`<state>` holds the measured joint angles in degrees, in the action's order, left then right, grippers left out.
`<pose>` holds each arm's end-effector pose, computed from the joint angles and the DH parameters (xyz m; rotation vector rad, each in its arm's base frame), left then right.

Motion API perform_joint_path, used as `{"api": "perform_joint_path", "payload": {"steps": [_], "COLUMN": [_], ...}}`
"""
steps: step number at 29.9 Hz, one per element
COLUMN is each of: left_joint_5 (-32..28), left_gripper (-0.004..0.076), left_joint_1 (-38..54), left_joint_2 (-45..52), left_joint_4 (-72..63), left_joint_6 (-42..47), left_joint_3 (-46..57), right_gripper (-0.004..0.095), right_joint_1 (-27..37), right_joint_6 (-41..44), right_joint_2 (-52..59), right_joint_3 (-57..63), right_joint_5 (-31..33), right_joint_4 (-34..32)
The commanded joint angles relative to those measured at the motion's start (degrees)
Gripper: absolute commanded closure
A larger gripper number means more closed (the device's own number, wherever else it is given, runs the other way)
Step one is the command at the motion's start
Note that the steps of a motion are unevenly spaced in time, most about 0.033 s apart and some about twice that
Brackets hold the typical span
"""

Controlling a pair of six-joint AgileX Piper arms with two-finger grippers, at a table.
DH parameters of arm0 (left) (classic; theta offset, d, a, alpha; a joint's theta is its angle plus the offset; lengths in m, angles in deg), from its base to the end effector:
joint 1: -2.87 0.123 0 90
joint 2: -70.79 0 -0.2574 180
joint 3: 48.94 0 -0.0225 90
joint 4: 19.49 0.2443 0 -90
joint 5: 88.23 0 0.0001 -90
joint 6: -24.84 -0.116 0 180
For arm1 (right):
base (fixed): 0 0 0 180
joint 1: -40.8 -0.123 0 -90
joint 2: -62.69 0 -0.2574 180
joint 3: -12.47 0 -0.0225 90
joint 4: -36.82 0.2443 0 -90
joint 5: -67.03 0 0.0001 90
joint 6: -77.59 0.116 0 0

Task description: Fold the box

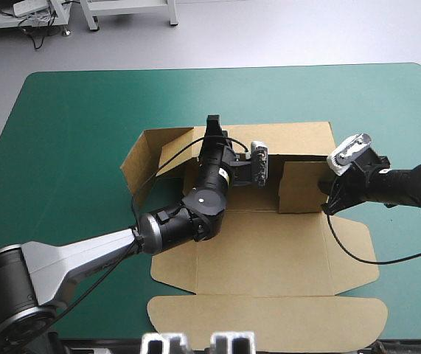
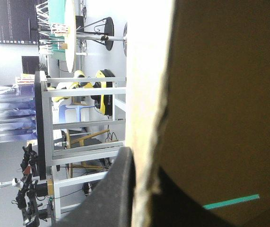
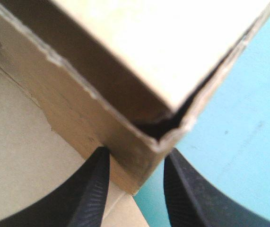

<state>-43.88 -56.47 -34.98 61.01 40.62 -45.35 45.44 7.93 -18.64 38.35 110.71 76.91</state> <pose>0.2635 -0.2875 0.2708 1.4661 1.3758 0.7993 0.2665 0.0302 0.2433 -0.8658 2.2223 0.2308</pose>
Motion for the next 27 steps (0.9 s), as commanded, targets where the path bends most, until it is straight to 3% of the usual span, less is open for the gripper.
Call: {"api": "perform_joint_path", "payload": {"steps": [1,10,14,18,20,23,27], "left_joint_5": [-1.39,-1.74,-2.49,-3.91,-4.88,-4.89,-4.77], "left_gripper": [0.0734,0.0734,0.0734,0.0734,0.0734,0.0734,0.0734], "left_joint_1": [-0.28,-0.28,-0.28,-0.28,-0.28,-0.28,-0.28], "left_joint_2": [2.21,2.21,2.21,2.21,2.21,2.21,2.21], "left_joint_4": [0.91,0.91,0.91,0.91,0.91,1.05,1.18], "left_joint_6": [1.77,1.77,1.77,1.77,1.77,1.77,1.77], "left_joint_3": [-1.66,-1.66,-1.66,-1.66,-1.66,-1.66,-1.66], "right_gripper": [0.0555,0.0606,0.0697,0.0715,0.0759,0.0920,0.0919], "right_joint_1": [0.15,0.15,0.15,0.15,0.15,0.15,0.15], "right_joint_6": [-0.65,-2.43,-13.70,-19.49,-20.92,-21.22,-21.22], "right_joint_2": [-0.37,-6.10,-8.38,-9.47,-9.88,-10.02,-10.02], "right_joint_3": [-1.51,-1.49,-1.39,-1.39,-1.39,-1.39,-1.39], "right_joint_5": [-1.43,-5.22,-3.79,-3.78,-4.95,-6.40,-6.37], "right_joint_4": [5.64,16.42,26.11,34.77,36.72,36.96,36.86]}}
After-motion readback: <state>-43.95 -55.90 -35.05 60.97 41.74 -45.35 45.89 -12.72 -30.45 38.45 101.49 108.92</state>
